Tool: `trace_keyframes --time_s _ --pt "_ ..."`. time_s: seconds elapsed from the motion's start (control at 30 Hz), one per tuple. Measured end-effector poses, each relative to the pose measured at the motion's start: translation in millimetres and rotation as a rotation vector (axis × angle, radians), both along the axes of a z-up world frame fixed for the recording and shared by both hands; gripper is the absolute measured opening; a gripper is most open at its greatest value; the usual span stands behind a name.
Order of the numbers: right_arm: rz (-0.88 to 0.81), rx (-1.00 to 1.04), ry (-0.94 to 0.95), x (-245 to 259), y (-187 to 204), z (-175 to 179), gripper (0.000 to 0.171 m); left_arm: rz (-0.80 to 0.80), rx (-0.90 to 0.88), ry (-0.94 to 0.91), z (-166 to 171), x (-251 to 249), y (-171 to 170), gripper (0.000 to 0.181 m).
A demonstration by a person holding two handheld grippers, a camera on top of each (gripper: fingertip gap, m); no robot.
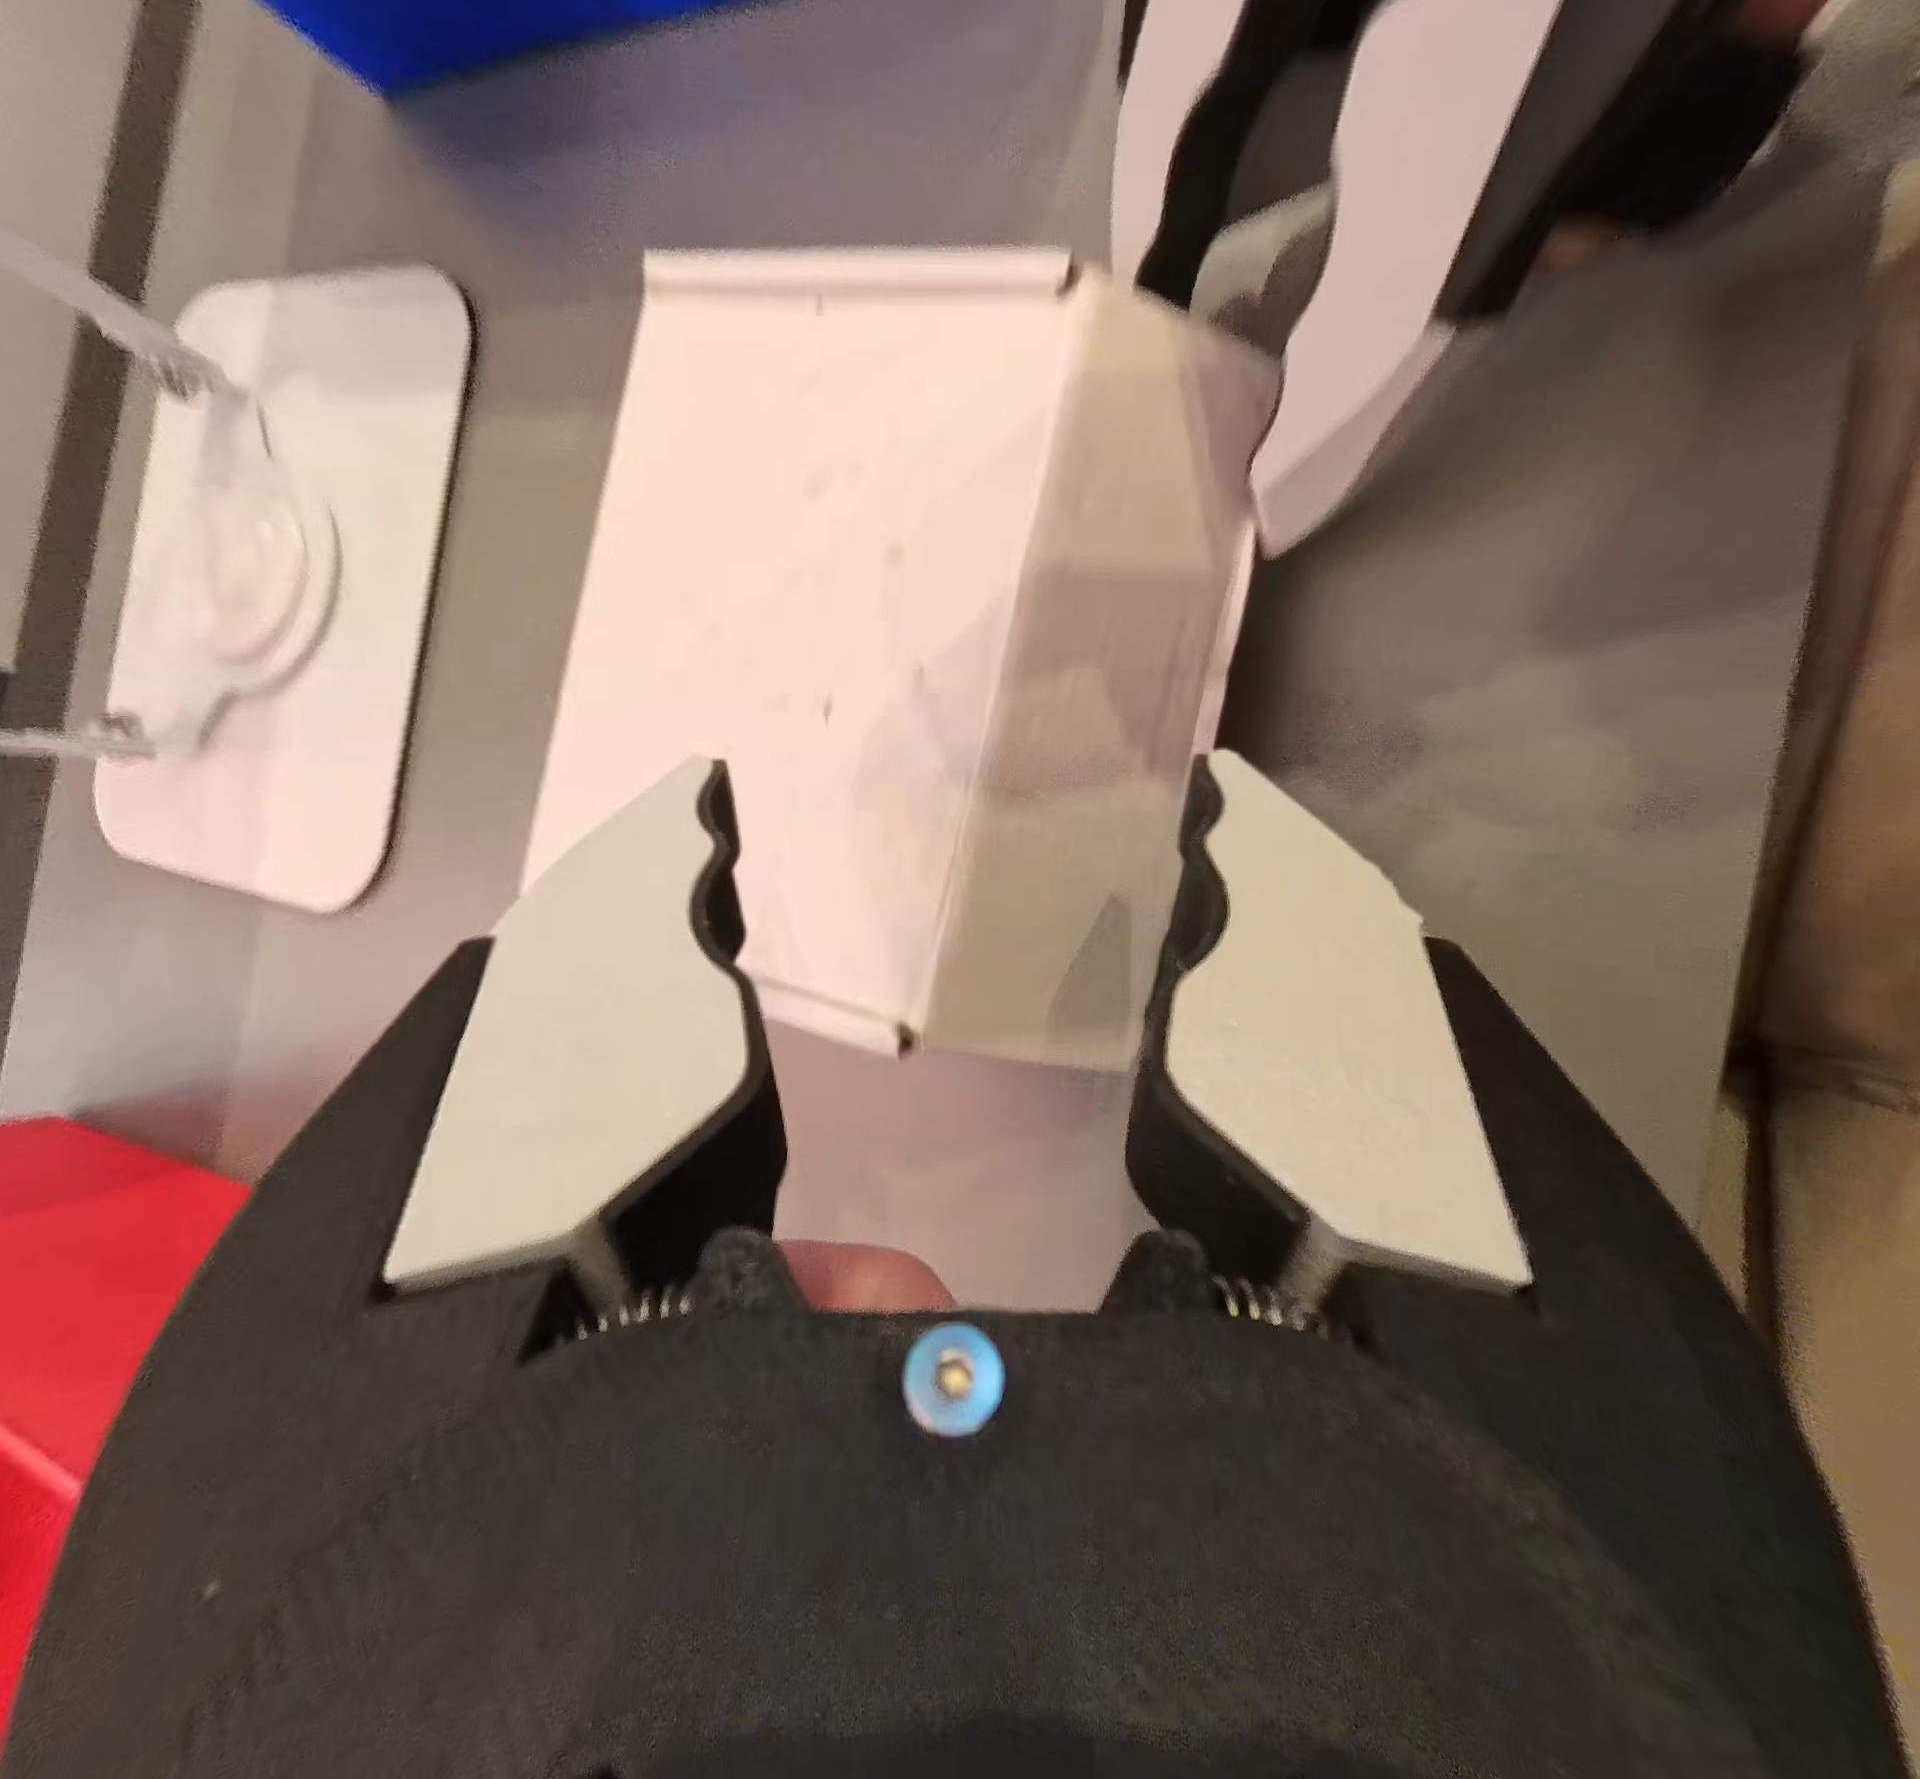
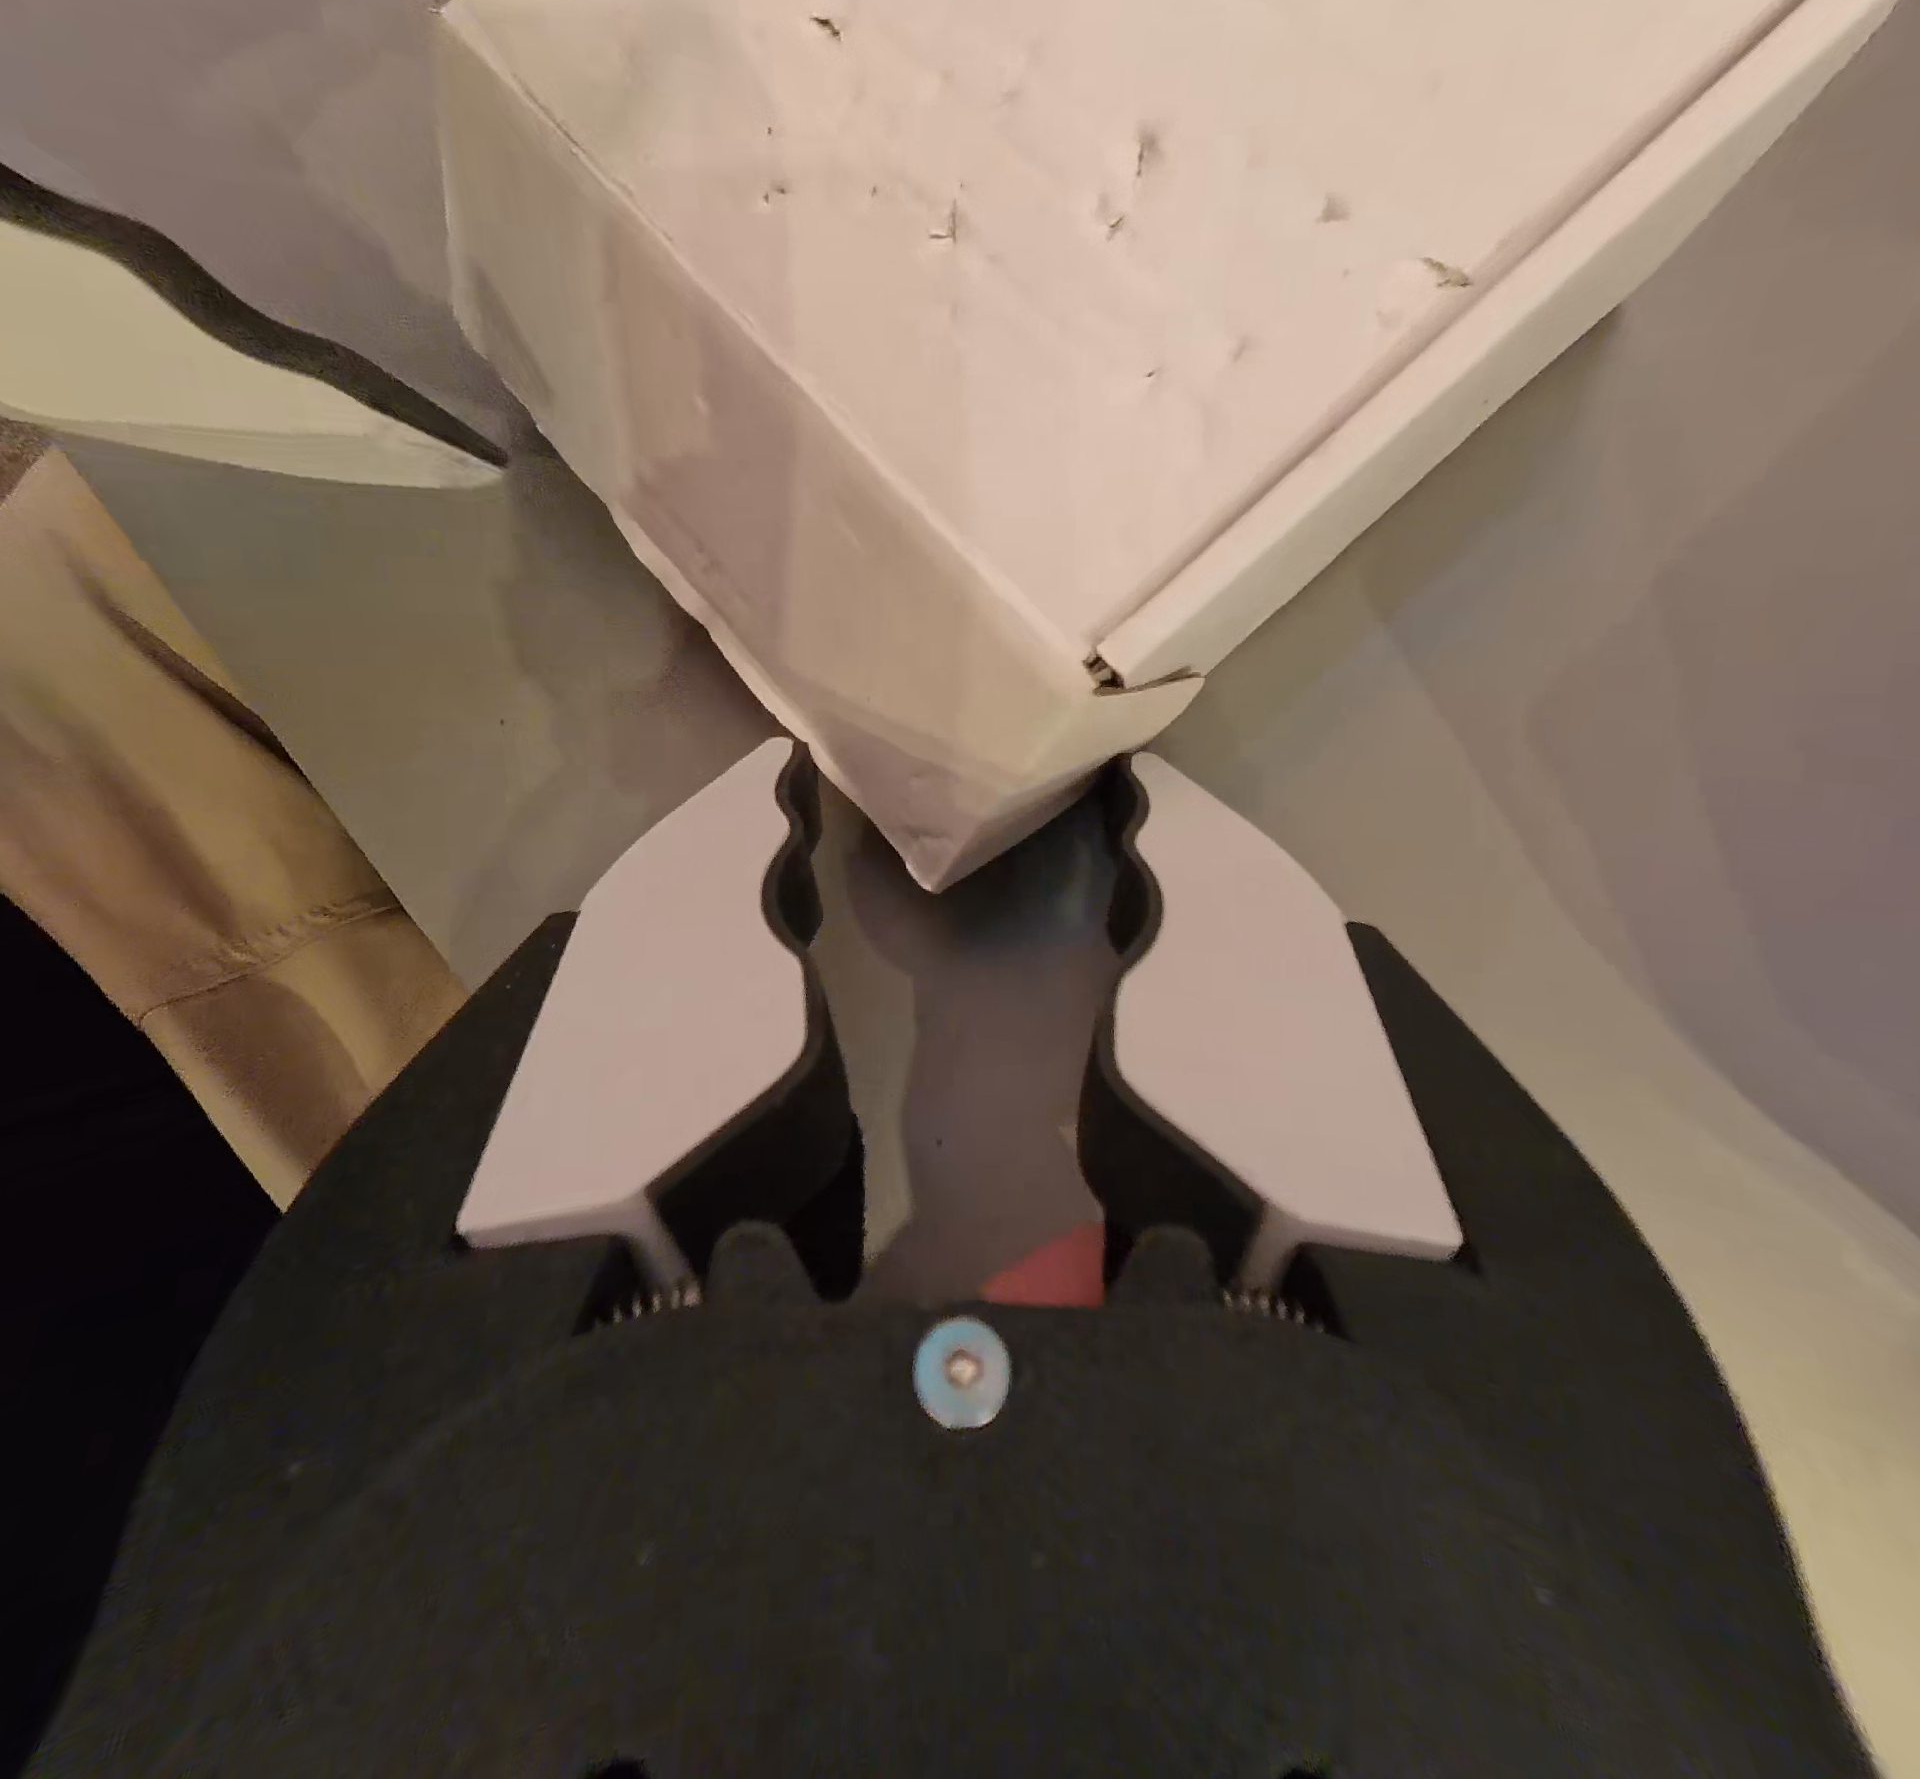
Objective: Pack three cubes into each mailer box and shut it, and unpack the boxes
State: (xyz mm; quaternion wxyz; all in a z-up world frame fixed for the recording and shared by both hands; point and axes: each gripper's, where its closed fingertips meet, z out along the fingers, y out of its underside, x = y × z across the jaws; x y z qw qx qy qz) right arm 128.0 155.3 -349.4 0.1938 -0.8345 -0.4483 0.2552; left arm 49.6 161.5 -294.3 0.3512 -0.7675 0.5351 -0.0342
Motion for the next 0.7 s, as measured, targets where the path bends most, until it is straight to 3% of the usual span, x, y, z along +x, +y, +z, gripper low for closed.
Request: trace_keyframes --time_s 0.03,0.2,0.7 --pt "0.0 0.002 -0.001 -0.4 0.5 -0.1 0.052 -0.023 0.002 -0.019 5.7 7.0 2.2 0.08" --pt "0.006 0.004 -0.002 -1.0 1.3 -0.3 0.051 -0.08 -0.021 0.128 -22.6 15.4 19.2 0.082" --pt "0.023 -0.089 0.028 -3.3 -10.4 2.9 0.039 -0.058 -0.041 0.123 -36.3 20.3 15.2 0.095"
